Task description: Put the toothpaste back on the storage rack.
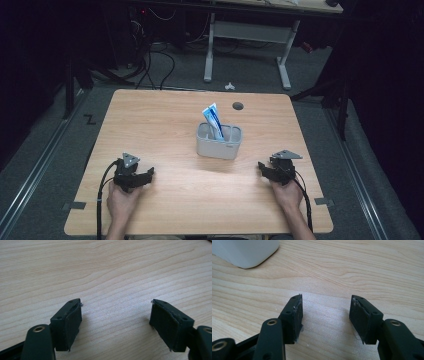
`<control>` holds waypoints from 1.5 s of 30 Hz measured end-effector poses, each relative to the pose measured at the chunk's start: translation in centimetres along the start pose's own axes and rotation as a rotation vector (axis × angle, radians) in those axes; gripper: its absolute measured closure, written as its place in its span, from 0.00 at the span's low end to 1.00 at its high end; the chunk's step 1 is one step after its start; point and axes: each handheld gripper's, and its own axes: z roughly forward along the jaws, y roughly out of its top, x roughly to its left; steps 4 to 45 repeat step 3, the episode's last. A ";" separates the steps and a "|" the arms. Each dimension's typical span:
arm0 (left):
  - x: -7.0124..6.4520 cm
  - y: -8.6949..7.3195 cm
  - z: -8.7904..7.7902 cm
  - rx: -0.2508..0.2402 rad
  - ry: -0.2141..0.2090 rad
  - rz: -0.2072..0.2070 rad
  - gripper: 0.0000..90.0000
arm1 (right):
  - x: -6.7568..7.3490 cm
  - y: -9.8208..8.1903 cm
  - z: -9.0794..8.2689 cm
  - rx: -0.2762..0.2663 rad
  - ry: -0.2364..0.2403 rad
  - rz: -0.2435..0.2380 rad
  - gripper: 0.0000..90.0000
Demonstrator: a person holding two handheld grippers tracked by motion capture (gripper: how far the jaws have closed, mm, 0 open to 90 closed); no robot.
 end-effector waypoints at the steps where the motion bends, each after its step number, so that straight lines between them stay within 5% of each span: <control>1: 0.0 0.0 0.0 0.000 0.000 0.000 0.29 | 0.0 0.0 0.0 0.000 0.000 0.000 0.50; 45: 0.0 0.0 0.0 0.000 0.000 0.000 0.29 | 0.0 0.0 0.0 0.001 -0.002 0.001 0.49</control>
